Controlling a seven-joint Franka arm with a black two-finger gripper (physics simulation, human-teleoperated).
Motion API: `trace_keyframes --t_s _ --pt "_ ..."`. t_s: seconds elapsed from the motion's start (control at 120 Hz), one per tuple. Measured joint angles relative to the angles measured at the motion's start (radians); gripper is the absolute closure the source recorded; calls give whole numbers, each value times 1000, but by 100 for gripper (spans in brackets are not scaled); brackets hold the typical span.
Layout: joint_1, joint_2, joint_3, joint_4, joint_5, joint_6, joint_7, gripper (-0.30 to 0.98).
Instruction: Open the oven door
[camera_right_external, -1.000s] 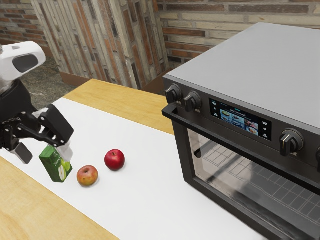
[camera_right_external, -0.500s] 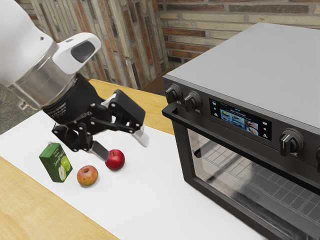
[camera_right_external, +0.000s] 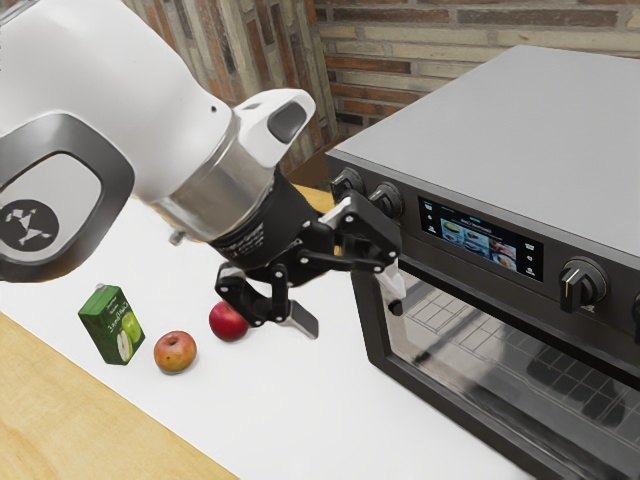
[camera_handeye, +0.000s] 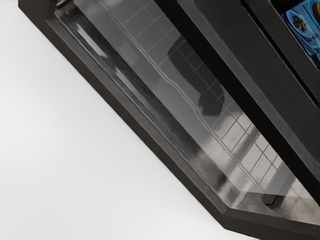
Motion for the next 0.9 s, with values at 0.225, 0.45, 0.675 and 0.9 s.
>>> trace_keyframes --t_s 0.225,0.45,0.675,0.9 --pt "28 51 0 2 19 84 -100 0" --pt "39 74 11 1 5 133 -194 0" --pt "-8 4 57 -105 9 178 -274 0" --pt "-1 15 62 -118 11 230 -359 0"
